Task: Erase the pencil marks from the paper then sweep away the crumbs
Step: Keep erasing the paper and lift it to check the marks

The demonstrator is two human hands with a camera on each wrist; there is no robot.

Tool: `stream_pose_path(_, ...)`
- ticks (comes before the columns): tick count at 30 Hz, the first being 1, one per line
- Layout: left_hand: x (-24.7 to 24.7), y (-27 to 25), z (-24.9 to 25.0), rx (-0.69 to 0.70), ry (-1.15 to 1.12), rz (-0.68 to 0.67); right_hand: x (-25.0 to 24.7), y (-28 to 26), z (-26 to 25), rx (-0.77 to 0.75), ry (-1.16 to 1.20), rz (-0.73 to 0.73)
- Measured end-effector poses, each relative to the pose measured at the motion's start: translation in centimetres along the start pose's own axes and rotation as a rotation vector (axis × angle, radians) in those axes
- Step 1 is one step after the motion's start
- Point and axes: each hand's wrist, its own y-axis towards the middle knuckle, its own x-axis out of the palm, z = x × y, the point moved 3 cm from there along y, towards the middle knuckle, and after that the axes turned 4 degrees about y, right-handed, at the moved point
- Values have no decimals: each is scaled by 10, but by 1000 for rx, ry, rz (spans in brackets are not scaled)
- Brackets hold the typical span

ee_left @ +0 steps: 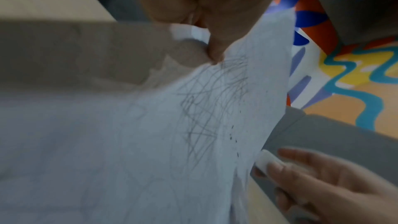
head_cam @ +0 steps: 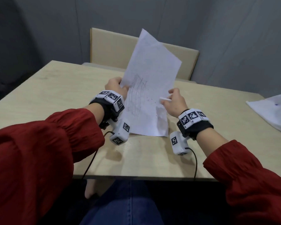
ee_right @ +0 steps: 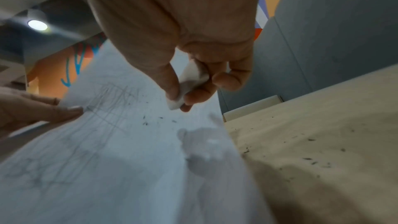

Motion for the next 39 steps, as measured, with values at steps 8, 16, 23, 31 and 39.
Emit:
stream_pose_path(8,1,1,5,-20,-361,63,-20,-1,6,216,354,-129)
stream_pose_path(16,-4,0,11,-3,-533,25,-40,11,3,92,516,101)
stream_pose_path(23,-23,2,26,-26,-537,77,-47,-2,-12,88,568,43)
stream_pose_path(31,-37,0,31,-63,-580,11,-62,-12,-25,22,474,42)
stream_pose_path(39,-36,-13,5,-71,-388,-60,-49,-18,-9,172,265,-74)
